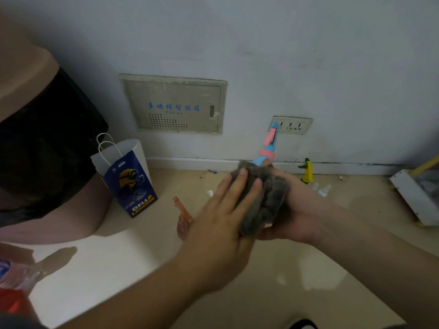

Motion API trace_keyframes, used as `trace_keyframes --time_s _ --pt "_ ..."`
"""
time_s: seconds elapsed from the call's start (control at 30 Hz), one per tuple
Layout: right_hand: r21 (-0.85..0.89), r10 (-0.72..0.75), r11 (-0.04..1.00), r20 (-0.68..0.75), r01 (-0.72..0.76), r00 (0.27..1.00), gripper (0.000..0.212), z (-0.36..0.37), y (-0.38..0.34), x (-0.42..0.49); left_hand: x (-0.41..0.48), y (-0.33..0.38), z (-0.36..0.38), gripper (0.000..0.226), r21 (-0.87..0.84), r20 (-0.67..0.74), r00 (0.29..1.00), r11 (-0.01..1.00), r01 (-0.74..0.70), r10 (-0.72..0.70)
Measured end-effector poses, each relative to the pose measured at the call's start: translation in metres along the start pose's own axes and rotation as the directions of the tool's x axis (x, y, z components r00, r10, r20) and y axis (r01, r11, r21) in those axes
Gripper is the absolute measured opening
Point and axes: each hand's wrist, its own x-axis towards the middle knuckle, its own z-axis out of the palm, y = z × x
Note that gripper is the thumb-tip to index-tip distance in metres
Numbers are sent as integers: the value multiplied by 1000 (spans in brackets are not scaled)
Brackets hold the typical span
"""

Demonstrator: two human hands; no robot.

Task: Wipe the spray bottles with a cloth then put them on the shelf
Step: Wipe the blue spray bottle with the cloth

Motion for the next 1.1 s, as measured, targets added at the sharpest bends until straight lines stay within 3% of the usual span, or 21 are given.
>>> trace_keyframes --time_s 0.07,0.1,0.17,0.23,0.27,0.37,0.43,0.5,0.53,0.6,0.67,0.77,0.87,0.97,1.1 --pt "37 -51 998 -69 54 996 56 0 -3 -1 10 -11 -11 57 -116 32 995 988 99 -96" --pt "38 -66 997 -90 69 994 56 0 -4 -1 13 -10 -17 44 -234 71 968 939 252 -242" --pt "41 -72 996 -71 75 995 58 3 -3 -4 22 -4 -24 33 -504 196 802 644 576 -565" --pt "21 -86 996 -40 87 995 60 3 -1 -7 23 1 -31 35 -622 300 677 400 673 -672" --pt "-12 -97 995 -30 96 995 60 3 -1 -9 20 1 -34 31 -681 304 685 352 642 -662" --pt "-114 -155 982 -21 152 988 54 4 3 -10 27 4 -39 21 -780 223 773 367 507 -594" --pt "-175 -206 964 -23 199 978 49 7 8 -11 30 9 -33 19 -715 187 855 530 456 -484" --pt "-178 -236 957 -16 229 972 49 11 11 -13 26 8 -27 36 -590 141 919 714 377 -369" --pt "-169 -240 957 -1 237 971 51 13 11 -14 26 6 -25 46 -570 143 925 734 368 -353" --pt "-186 -256 947 45 260 966 50 14 10 -18 29 7 -30 47 -667 211 893 610 428 -397" --pt "-241 -275 924 119 296 954 39 12 7 -19 32 7 -39 33 -728 254 840 477 493 -480" --pt "-339 -289 873 220 351 932 28 4 0 -17 31 3 -48 30 -750 286 800 396 530 -528" --pt "-388 -216 859 317 334 923 33 -8 -4 -14 30 -2 -52 31 -819 341 792 254 514 -506" --pt "-414 -157 844 417 341 895 53 -14 -2 -10 30 -6 -53 35 -854 368 766 136 503 -527" --pt "-433 -229 813 376 389 898 68 -13 3 -7 29 -6 -50 24 -890 319 774 109 443 -547"
